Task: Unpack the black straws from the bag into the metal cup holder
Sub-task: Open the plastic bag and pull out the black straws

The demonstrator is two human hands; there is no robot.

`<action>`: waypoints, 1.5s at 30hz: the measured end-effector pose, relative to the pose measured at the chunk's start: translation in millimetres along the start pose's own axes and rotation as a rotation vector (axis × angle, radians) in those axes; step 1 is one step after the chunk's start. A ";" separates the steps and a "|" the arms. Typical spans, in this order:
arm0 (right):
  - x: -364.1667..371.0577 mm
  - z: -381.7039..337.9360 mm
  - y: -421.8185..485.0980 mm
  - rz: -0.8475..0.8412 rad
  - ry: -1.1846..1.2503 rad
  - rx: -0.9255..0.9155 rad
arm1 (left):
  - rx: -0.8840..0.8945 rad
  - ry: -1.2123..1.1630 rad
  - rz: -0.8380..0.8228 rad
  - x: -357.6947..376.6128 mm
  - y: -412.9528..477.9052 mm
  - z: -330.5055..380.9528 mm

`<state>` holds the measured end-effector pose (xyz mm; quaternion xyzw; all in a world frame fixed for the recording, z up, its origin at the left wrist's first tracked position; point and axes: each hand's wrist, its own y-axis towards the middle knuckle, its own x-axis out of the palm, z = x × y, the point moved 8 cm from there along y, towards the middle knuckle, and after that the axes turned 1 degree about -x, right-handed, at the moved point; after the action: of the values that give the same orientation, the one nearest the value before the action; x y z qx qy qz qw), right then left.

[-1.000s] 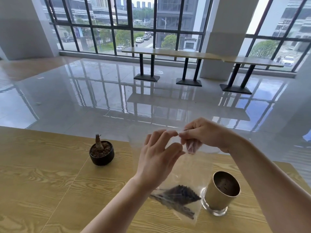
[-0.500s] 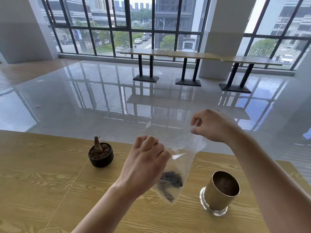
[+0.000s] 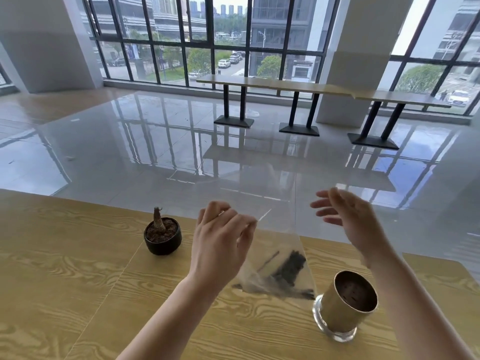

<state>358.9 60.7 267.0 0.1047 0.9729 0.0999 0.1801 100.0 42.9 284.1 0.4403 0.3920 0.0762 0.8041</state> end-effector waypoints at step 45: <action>105.7 51.4 -28.0 0.030 0.845 0.304 | -1.317 -1.772 0.091 99.8 -141.2 -114.3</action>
<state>276.8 67.2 178.6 0.0939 0.9631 -0.0075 -0.2519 56.7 78.8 84.6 -0.1615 -0.4567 -0.0428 0.8738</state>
